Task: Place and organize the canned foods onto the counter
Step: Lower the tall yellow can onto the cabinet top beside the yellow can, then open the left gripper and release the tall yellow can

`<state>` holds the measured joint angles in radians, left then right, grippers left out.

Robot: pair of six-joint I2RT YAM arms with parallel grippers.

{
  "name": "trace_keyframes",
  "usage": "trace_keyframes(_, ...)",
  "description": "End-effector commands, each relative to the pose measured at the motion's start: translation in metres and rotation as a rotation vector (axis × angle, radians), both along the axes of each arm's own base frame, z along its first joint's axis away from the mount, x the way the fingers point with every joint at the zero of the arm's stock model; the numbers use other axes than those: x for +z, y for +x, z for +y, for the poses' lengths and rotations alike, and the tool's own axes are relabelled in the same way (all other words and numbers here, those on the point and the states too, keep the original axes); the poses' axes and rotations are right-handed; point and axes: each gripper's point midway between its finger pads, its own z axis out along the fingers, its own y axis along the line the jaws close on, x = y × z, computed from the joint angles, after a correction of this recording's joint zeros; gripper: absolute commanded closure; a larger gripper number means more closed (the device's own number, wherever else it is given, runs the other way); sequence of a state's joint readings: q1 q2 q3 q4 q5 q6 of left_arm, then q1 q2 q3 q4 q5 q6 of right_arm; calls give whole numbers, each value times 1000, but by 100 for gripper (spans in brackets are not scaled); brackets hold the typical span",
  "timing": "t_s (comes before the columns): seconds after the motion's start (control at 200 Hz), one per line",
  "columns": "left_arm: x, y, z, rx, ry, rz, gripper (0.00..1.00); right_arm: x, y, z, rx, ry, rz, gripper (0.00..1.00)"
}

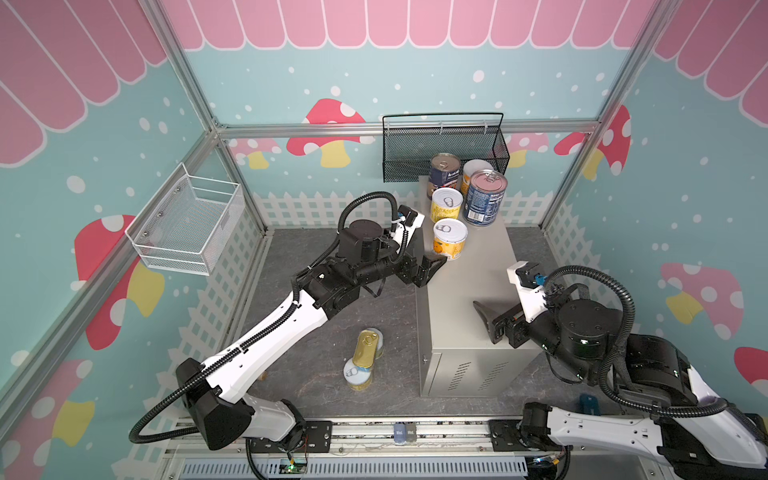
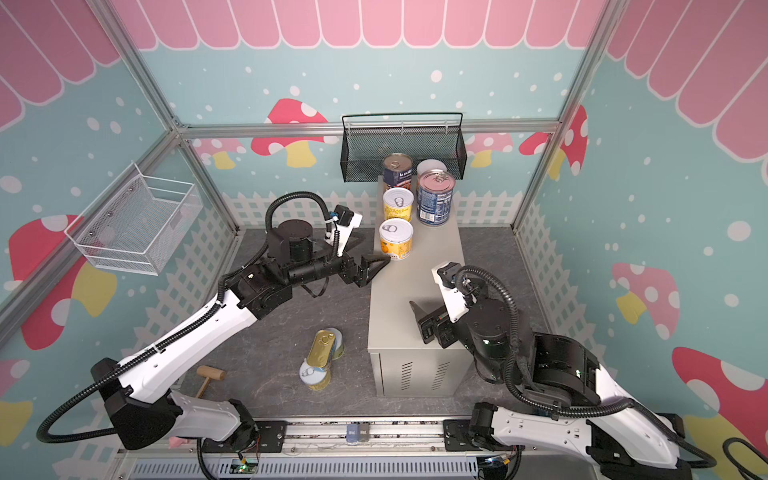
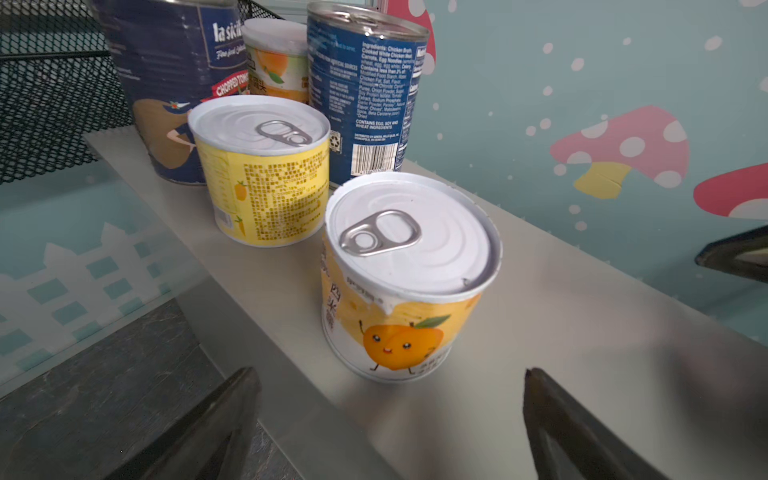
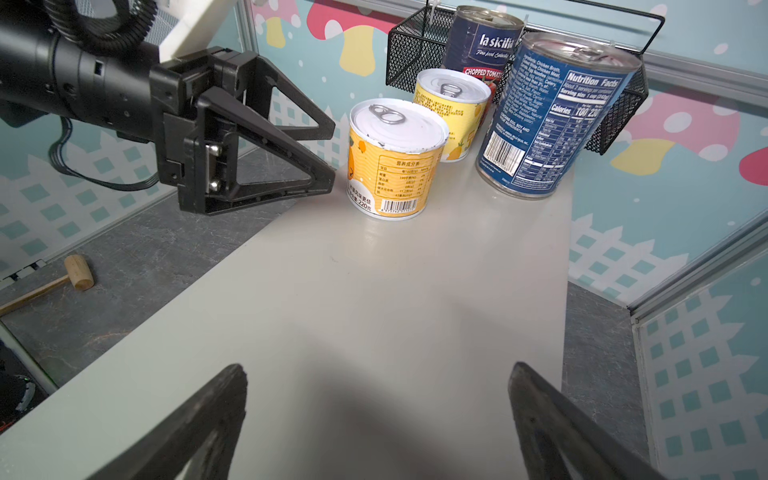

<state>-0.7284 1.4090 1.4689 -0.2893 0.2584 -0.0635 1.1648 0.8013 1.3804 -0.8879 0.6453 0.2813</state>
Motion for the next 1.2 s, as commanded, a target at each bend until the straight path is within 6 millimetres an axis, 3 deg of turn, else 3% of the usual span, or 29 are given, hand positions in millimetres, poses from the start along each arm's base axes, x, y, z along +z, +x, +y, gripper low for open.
trace_keyframes(0.0,4,1,-7,-48,-17,-49,3,1,-1,-4,-5,25,-8,1)
trace_keyframes(0.335,-6,23,-18,-42,-14,-39,6,-8,-3,-2,18,22,-17,1)
trace_keyframes(0.825,-16,35,-33,-71,-3,-72,8,-11,-5,-2,38,44,-32,1)
trace_keyframes(1.196,-25,47,-40,-63,12,-76,16,-14,-8,-4,40,62,-23,1)
